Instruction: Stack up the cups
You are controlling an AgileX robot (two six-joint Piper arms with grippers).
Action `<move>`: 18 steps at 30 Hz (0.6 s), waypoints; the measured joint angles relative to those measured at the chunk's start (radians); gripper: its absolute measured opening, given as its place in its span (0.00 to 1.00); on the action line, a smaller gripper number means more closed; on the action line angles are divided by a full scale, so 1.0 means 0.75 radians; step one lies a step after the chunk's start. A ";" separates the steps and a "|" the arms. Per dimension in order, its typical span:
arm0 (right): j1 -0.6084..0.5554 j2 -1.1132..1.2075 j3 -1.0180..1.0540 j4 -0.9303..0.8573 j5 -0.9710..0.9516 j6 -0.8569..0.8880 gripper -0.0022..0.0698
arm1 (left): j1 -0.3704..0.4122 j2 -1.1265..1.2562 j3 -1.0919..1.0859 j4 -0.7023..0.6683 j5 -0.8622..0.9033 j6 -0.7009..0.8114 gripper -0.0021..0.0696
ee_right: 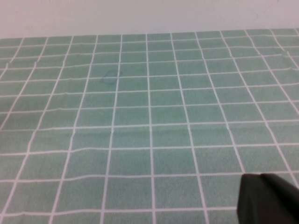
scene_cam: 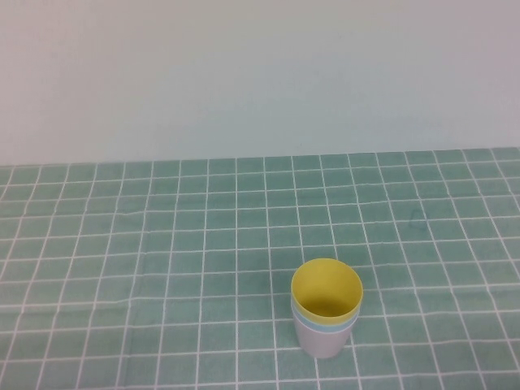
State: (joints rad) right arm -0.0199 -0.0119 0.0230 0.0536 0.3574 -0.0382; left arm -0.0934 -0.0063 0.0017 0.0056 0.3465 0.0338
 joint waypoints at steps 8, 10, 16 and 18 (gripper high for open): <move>-0.011 0.000 0.000 0.000 0.000 0.000 0.03 | 0.000 0.000 0.000 0.000 0.000 0.011 0.03; -0.013 0.000 0.000 0.000 0.000 0.000 0.03 | 0.000 0.000 0.000 0.000 0.000 0.011 0.03; -0.013 0.000 0.000 0.000 0.000 0.000 0.03 | 0.000 0.000 0.000 0.000 -0.003 0.018 0.03; -0.013 0.000 0.000 0.000 0.000 0.000 0.03 | 0.000 0.000 0.000 0.000 -0.003 0.018 0.03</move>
State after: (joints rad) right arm -0.0297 -0.0119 0.0230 0.0536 0.3574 -0.0382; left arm -0.0934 -0.0063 0.0017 0.0056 0.3445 0.0473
